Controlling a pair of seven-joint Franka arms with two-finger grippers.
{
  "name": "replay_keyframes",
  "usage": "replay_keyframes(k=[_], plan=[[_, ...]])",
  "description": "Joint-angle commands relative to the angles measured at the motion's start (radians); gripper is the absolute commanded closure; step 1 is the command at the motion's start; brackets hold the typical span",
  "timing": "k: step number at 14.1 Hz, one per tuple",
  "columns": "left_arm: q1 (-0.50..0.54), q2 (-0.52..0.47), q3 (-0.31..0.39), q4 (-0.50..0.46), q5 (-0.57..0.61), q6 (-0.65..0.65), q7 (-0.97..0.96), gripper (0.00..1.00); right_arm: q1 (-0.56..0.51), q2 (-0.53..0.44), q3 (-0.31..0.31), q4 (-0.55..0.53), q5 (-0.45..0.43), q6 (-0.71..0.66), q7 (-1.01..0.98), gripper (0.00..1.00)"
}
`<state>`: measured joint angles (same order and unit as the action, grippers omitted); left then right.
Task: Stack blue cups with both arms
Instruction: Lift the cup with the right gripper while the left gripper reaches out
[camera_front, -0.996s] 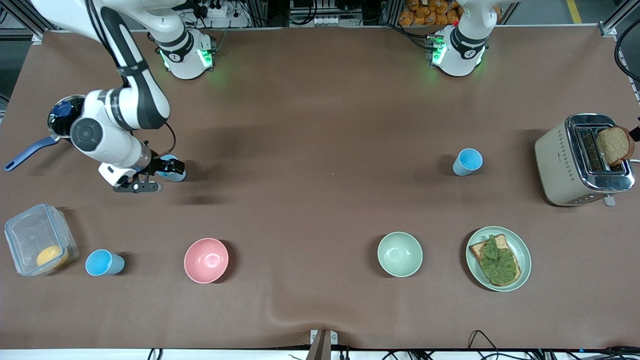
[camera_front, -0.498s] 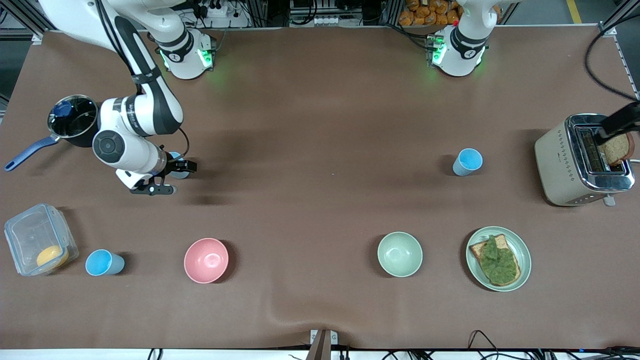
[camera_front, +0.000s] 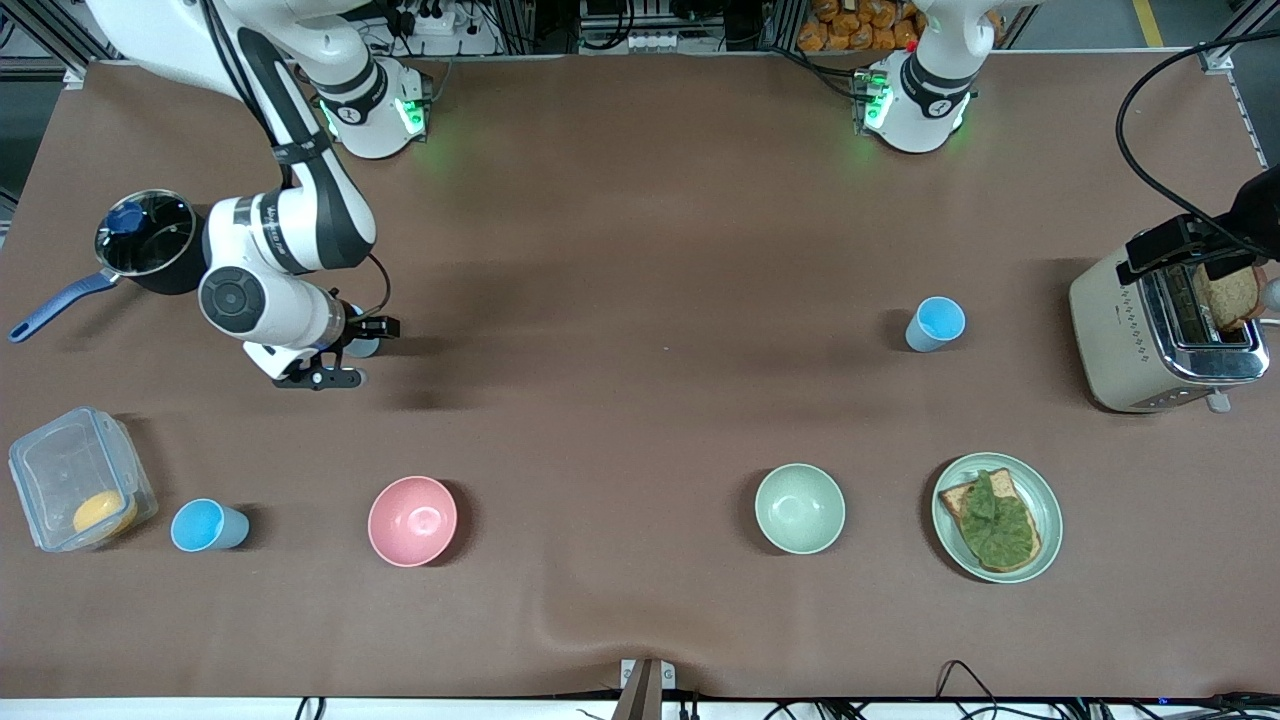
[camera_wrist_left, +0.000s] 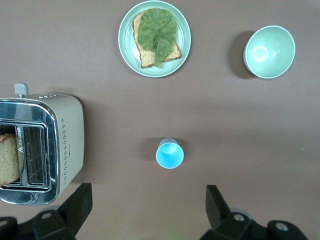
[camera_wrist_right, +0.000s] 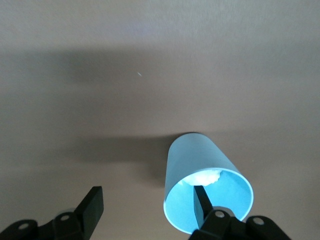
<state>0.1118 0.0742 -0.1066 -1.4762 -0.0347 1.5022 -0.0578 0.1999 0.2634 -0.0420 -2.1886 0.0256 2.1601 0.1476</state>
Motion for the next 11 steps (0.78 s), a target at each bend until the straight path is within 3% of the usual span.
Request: replay_keyframes(k=[1, 3, 5, 7, 8, 11], plan=[[-0.059, 0.028, -0.008, 0.010, 0.019, -0.013, -0.032, 0.00, -0.008, 0.010, -0.007, -0.006, -0.006, -0.005, 0.015, 0.29], [-0.070, 0.030, -0.016, 0.011, 0.053, -0.013, -0.054, 0.00, -0.008, 0.019, -0.007, -0.006, -0.006, -0.006, 0.015, 0.39], [-0.073, 0.039, -0.018, 0.011, 0.055, -0.011, -0.056, 0.00, -0.005, 0.039, -0.007, -0.003, -0.006, 0.004, 0.015, 0.72], [-0.075, 0.049, -0.018, 0.013, 0.055, -0.011, -0.056, 0.00, -0.004, 0.048, -0.009, 0.001, -0.030, 0.012, 0.006, 0.95], [-0.069, 0.049, -0.018, 0.013, 0.049, -0.011, -0.047, 0.00, -0.004, 0.045, -0.009, 0.001, -0.071, 0.015, 0.006, 1.00], [-0.063, 0.049, -0.015, 0.014, 0.050, -0.010, -0.036, 0.00, 0.004, 0.031, -0.004, 0.033, -0.092, -0.006, 0.016, 1.00]])
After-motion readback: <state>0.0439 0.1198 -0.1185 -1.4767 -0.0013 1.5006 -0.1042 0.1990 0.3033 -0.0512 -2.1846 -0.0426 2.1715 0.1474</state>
